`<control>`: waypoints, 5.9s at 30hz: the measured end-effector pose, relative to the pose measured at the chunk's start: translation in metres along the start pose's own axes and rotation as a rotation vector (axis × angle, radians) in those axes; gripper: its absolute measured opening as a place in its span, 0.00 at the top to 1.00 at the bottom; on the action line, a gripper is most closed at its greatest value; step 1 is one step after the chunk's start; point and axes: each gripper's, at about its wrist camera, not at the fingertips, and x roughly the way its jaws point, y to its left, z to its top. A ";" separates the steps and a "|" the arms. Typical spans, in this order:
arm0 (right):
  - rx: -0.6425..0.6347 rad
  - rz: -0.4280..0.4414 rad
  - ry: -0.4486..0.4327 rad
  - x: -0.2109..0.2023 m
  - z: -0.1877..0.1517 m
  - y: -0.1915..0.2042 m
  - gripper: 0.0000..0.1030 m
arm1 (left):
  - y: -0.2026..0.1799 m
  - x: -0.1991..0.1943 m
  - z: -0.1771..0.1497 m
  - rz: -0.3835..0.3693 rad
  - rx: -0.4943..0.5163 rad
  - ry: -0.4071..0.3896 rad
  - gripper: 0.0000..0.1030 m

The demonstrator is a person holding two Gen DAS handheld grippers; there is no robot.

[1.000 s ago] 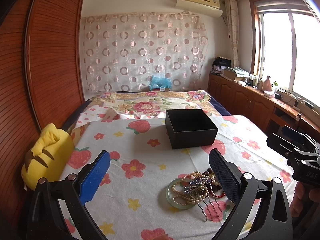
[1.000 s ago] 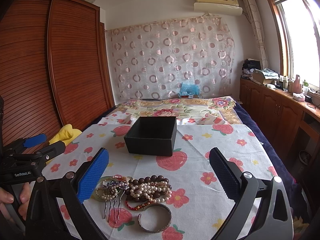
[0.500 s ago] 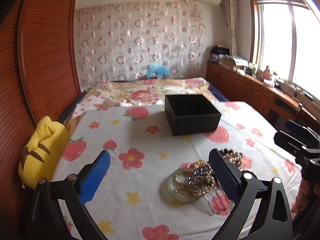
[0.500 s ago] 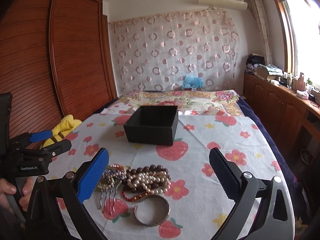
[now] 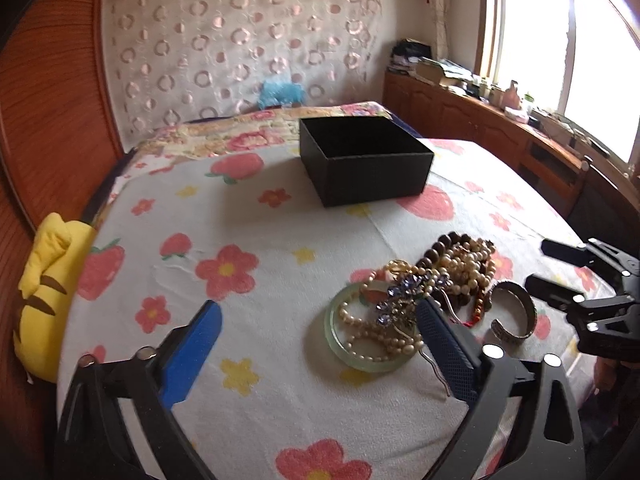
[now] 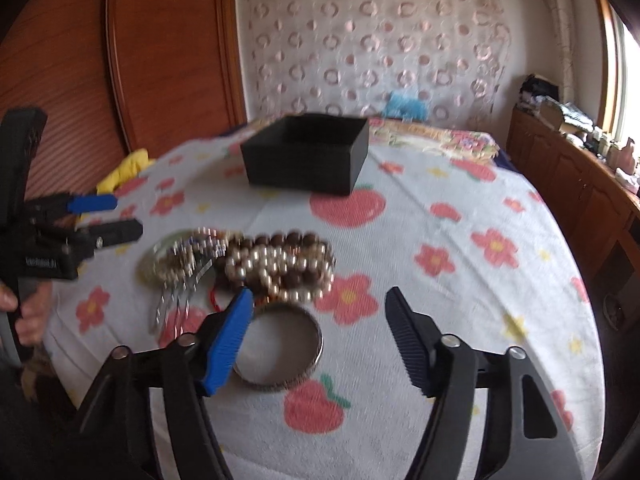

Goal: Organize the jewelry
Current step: 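Grasp the long pearl necklace with the left tool while the right tool grasps the patterned metal bangle, then lift the pearl necklace with the left tool while the right tool carries the bangle into the black box, then open the left tool over the box while the right tool releases the bangle inside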

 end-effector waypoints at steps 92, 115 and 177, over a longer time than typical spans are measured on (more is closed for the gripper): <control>-0.075 0.005 0.071 0.005 0.013 -0.015 0.94 | -0.018 -0.111 0.147 -0.138 0.086 -0.343 0.97; -0.129 -0.003 -0.036 0.021 0.098 -0.020 0.94 | -0.017 -0.103 0.191 -0.071 0.099 -0.364 0.97; -0.061 0.090 -0.008 0.076 0.126 -0.053 0.90 | 0.012 0.054 0.218 0.046 0.019 -0.145 0.96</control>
